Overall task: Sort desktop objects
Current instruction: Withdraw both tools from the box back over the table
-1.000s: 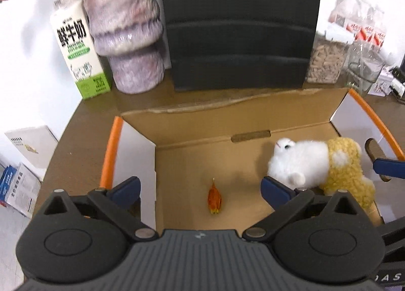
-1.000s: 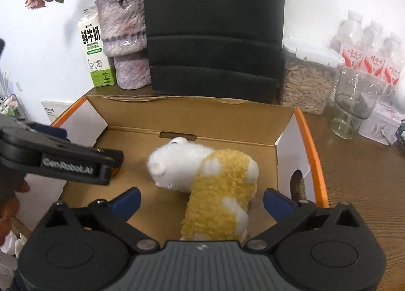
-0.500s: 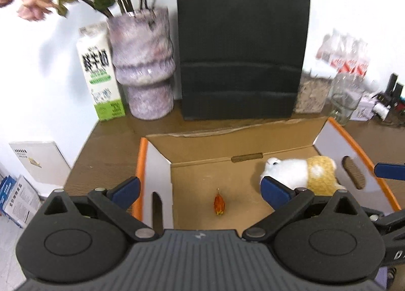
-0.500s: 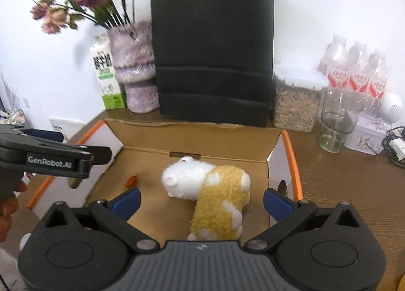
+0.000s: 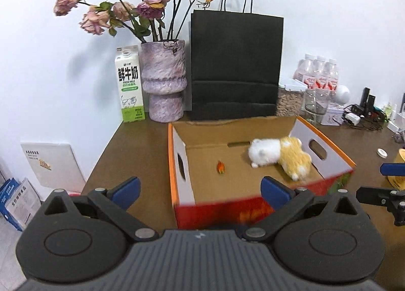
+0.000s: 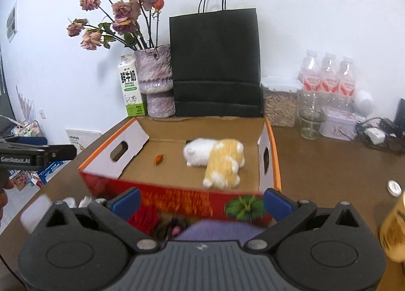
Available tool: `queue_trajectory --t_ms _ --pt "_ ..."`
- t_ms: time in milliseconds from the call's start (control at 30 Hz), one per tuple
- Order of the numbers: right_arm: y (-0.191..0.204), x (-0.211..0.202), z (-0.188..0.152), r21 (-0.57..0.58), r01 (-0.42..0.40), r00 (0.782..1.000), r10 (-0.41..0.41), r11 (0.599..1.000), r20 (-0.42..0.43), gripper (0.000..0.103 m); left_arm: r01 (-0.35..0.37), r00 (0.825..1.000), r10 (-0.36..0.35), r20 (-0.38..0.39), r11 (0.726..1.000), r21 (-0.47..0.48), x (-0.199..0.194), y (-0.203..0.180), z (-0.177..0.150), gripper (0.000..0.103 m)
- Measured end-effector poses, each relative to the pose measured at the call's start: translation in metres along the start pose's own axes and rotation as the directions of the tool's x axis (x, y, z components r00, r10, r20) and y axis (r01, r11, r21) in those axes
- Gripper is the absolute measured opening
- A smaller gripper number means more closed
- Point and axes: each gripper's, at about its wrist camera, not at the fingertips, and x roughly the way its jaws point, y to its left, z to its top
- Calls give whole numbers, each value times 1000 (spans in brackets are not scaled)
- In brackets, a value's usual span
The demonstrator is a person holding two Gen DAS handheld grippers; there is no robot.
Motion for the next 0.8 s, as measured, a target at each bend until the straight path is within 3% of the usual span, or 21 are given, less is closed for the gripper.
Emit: queue_trajectory --t_ms 333,800 --pt "31 -45 -54 -3 -15 1000 15 1000 -21 103 -15 1000 15 7 999 -30 -54 -1 -58 103" --pt "95 -61 -119 -49 -65 995 62 997 -72 103 -33 999 32 -17 997 -63 -99 11 -135 103"
